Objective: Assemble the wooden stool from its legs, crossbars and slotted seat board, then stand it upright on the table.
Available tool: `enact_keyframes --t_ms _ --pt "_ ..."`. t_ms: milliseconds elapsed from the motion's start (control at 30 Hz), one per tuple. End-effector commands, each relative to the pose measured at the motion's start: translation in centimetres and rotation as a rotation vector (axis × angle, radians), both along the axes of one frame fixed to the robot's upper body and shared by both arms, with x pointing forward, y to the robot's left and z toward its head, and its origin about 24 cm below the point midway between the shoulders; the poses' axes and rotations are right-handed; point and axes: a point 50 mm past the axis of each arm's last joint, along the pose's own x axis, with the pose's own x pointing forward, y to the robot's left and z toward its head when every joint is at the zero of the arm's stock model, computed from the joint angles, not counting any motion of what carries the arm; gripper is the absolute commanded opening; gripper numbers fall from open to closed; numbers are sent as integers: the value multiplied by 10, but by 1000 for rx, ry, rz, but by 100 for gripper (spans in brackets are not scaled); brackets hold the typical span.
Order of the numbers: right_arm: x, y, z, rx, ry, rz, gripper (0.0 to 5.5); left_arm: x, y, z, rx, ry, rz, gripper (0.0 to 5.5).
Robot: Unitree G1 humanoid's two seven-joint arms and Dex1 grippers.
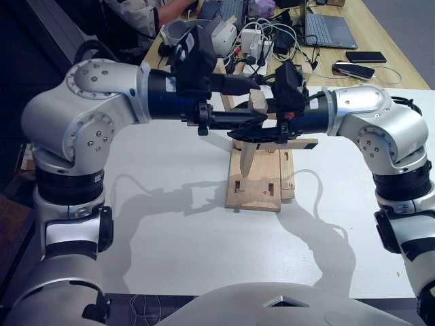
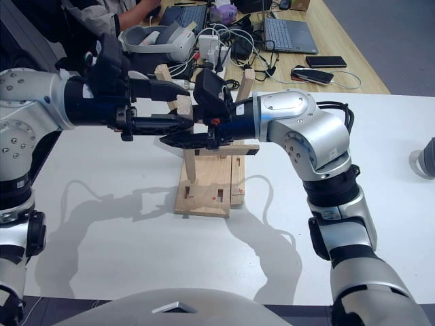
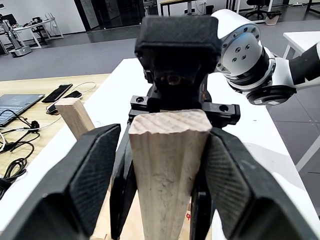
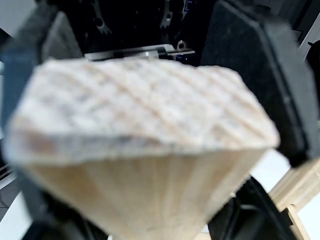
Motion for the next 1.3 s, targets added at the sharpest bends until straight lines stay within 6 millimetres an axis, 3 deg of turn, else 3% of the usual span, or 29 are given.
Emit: enact_keyframes --t_ms 33,133,367,400,633,867,1000,1067,1167,1233,1300 --pt "-2 3 9 9 -49 20 208 -1 2 1 -1 28 -14 238" --pt "-2 4 8 8 -49 22 208 -1 4 0 -12 37 -8 203" --pt "-4 -2 -2 -47 -76 19 208 1 9 1 -25 51 9 202" --pt "-3 -3 -3 -46 -81 3 245 1 9 1 -25 51 10 202" --pt "-2 -16 5 1 -51 -6 353 1 12 0 -21 53 10 202" --pt "6 -65 41 192 64 -115 474 -6 20 -5 -16 63 -2 202" --pt "20 -120 76 467 113 -329 537 -10 25 -11 -35 76 -11 202" --pt "23 -142 82 577 148 -413 537 -11 28 -14 -41 78 -14 202" --pt "22 -166 69 615 224 -528 540 -13 30 -14 -65 59 -30 202" --pt "17 -181 30 498 319 -657 540 -14 32 -16 -93 50 -46 202" --pt "0 -193 -20 334 470 -745 540 -16 36 -20 -121 48 -52 202"
